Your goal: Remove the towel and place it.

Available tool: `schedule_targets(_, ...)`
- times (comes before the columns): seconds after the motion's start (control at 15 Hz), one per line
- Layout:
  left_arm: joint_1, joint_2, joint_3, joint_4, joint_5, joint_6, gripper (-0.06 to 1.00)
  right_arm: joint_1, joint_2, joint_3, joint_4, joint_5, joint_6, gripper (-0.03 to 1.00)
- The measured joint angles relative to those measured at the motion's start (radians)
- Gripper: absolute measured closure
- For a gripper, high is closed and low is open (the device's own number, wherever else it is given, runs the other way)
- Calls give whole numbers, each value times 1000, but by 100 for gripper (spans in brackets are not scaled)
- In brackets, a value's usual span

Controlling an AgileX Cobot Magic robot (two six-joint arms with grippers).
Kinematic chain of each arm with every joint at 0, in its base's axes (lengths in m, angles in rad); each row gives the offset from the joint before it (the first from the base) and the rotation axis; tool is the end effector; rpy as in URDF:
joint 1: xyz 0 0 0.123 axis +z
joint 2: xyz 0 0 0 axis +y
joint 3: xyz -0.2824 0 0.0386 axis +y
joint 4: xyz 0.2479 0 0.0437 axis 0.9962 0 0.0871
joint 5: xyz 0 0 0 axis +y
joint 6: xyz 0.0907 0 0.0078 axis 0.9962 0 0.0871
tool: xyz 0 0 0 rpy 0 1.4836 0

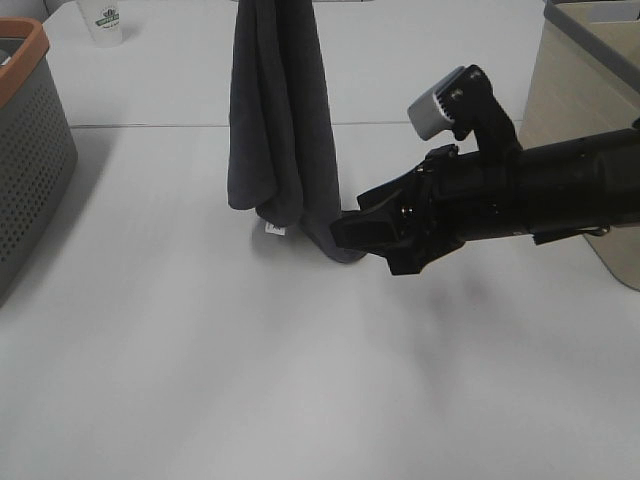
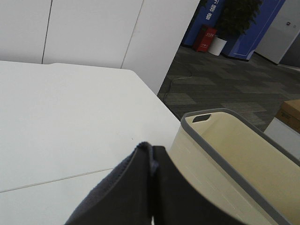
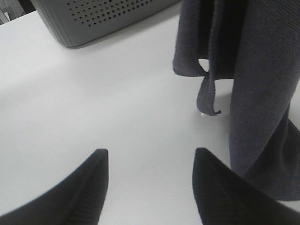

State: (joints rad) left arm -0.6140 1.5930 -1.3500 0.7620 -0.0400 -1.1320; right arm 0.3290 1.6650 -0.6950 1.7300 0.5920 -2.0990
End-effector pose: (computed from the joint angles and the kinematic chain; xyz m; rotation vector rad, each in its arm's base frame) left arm 0.3143 -0.2245 0.3756 0.2345 1.7404 -0.7521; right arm 0.2633 0.1430 0.1676 -1.0098 2.0468 0.6762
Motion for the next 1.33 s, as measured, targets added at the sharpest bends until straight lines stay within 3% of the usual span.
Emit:
schedule_targets(0.47, 0, 0, 0, 0, 0, 0, 94, 0, 197, -179, 8, 7, 30, 42)
schedule_targets(0.93, 0, 0, 0, 0, 0, 0, 94, 12, 271, -253, 13, 45, 34, 43)
schedule_targets(1.33, 0, 0, 0, 0, -8, 0, 94, 54, 337, -315, 12, -33, 34, 44)
